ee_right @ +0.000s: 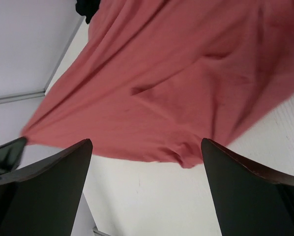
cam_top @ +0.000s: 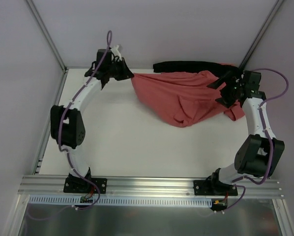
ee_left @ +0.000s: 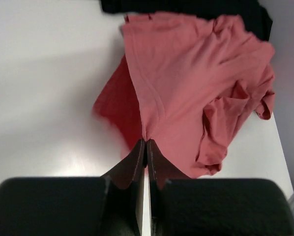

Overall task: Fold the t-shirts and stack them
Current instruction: Move the tshirt to the center of the board

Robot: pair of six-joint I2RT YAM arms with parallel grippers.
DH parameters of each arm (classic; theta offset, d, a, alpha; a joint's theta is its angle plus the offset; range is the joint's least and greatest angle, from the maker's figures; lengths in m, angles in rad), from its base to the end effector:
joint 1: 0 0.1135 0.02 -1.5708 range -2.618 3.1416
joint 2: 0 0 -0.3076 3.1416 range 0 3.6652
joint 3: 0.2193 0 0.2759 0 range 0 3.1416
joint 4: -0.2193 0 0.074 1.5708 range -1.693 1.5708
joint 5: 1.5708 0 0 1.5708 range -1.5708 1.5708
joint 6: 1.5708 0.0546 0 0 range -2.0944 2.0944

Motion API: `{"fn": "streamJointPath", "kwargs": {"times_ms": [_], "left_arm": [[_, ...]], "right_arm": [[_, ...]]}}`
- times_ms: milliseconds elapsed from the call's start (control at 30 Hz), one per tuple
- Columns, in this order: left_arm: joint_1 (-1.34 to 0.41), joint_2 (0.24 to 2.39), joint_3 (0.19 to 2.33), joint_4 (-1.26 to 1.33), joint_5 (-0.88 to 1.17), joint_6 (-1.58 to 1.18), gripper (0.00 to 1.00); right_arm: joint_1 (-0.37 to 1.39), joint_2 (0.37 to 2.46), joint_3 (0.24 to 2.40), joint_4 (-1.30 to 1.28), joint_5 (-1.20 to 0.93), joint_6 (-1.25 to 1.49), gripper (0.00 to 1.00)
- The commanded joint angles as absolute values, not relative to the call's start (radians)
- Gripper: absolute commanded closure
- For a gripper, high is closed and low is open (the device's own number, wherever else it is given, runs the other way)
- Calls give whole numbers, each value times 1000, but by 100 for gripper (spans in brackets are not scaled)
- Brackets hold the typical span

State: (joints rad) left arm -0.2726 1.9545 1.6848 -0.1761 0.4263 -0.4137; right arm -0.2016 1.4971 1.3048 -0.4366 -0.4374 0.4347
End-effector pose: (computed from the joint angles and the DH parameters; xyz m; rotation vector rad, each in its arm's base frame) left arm 0.4970 -0.1624 0.3315 0.1353 2.0770 -0.8578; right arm 0.3701 -0.0520 0.3551 0.4482 2.1507 0.6111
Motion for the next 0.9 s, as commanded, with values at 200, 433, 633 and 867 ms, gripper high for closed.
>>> {"fn": "streamJointPath", "kwargs": {"times_ms": [200,433,633,867], "left_arm": [[-196,1567,1378,-256,302,-241,100],[-195,1431,1185,-319,284,-241,43],[-193,1259,1005,-268,203,-259,1],[-195,1243,1052,-296,190,-248,1]], "right_arm": [[-175,1345,1203,-417,-442,439,0],[-138,1273,1164,-534,-423,385,0],[30,1377,1201,-534,-455,357,1],[238,1768,1520,-701,-385,235,1]]}}
